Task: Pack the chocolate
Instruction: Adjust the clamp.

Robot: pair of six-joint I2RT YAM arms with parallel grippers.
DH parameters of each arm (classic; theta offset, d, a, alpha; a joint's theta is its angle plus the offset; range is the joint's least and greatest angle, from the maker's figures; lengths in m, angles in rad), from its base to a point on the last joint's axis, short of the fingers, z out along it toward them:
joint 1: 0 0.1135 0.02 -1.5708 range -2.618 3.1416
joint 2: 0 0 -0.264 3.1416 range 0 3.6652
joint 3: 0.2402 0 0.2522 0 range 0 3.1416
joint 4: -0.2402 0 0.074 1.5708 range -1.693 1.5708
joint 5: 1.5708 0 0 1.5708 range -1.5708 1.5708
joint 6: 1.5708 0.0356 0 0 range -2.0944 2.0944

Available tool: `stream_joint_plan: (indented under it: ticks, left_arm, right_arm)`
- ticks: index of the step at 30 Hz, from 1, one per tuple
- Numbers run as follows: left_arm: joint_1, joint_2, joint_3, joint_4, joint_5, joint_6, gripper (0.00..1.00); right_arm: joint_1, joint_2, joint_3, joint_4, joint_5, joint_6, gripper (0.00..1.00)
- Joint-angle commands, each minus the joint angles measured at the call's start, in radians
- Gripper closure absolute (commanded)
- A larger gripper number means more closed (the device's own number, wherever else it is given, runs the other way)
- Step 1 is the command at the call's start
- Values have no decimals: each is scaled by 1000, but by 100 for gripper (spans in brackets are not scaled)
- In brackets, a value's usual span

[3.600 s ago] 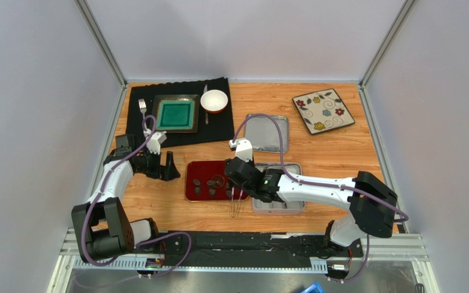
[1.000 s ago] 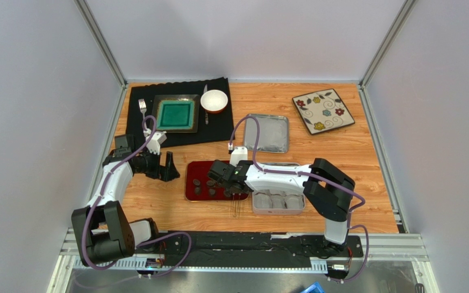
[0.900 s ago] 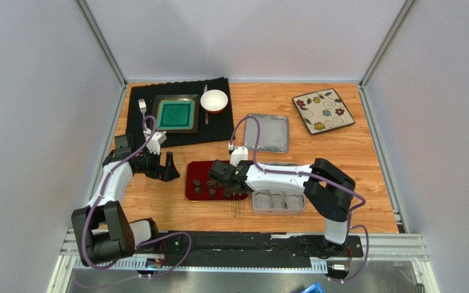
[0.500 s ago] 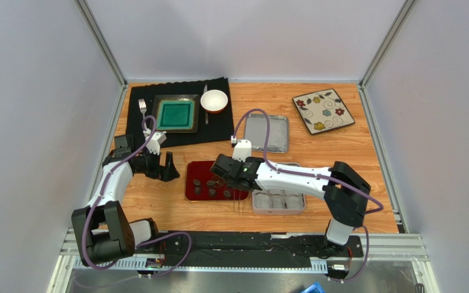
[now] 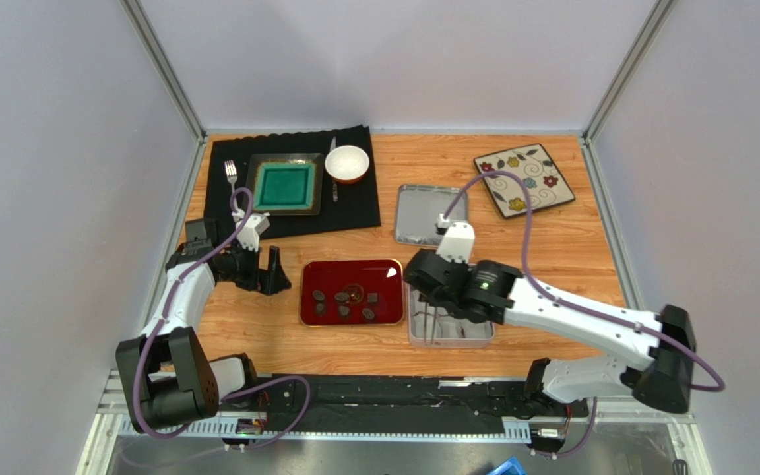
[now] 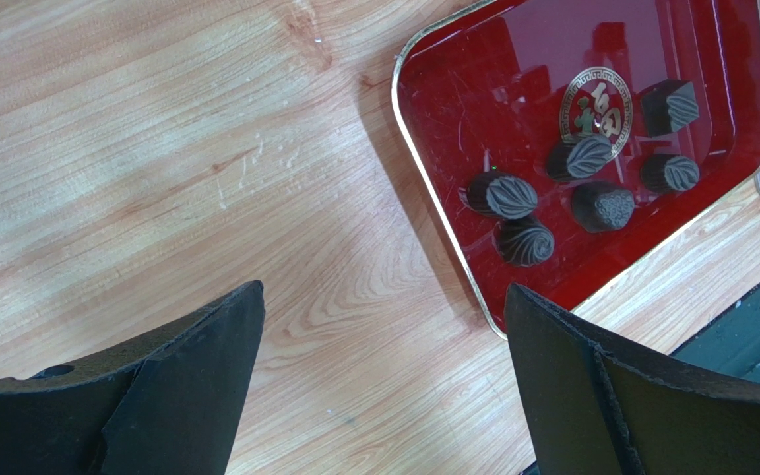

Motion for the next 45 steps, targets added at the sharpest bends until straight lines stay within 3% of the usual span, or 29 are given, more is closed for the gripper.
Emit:
stream_joint_plan:
  ticks: [1,10,25,31,45]
  left_arm:
    - [8,-24,19,-9,24,19,1]
    - [8,-27,21,-12,44,10,1]
    - [8,-9,34,-12,40,19,1]
    - [8,-13,39,-14,37,21,1]
    - [8,-21,47,-23,31,25,1]
  right_arm:
    - [-28,-162,-91,-124,41,36,82]
    - [-186,-336,-222,-136,-119,-68,82]
    - [-249,-201,-259,-3,-190,-200,81]
    - [-273,-153,-274,33,-173,-216,69]
    - [-296,-127,-293,77,-174,-227,57]
